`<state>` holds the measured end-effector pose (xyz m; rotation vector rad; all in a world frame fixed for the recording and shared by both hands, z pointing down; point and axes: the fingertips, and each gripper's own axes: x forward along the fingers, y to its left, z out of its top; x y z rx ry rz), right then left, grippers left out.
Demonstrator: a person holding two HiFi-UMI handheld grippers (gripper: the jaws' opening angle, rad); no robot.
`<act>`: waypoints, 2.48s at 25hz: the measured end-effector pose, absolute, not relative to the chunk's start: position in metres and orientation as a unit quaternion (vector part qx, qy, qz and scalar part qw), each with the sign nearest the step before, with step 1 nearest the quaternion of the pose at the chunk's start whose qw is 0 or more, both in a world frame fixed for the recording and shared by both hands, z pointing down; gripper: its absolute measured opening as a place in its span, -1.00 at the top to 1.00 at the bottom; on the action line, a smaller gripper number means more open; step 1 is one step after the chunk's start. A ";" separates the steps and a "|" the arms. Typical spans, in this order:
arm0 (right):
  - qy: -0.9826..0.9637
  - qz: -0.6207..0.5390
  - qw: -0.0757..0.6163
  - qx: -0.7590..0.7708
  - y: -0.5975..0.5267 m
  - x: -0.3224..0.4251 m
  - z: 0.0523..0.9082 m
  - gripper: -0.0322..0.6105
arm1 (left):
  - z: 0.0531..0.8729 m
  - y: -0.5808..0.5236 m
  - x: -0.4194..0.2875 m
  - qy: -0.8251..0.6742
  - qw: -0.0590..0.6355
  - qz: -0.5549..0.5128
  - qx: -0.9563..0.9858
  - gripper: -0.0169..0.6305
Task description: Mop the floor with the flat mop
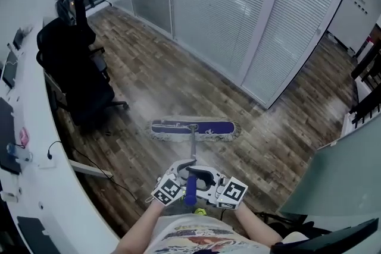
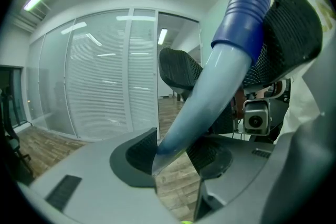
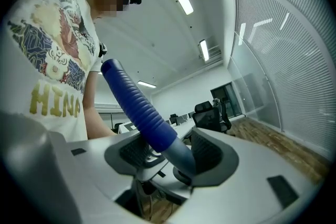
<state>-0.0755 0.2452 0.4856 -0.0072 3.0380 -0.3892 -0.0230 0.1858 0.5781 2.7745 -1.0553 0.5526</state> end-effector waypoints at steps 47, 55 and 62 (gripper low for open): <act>0.993 -0.095 0.057 0.052 0.024 -0.162 0.503 0.12 | 0.605 -0.037 -0.113 -0.371 0.040 0.198 0.906 0.50; 0.989 -0.121 0.043 0.070 -0.131 -0.171 0.503 0.10 | 0.605 -0.194 -0.128 -0.395 0.053 0.205 0.894 0.50; 0.986 -0.137 0.045 0.085 -0.243 -0.169 0.506 0.08 | 0.606 -0.308 -0.129 -0.407 0.060 0.210 0.887 0.50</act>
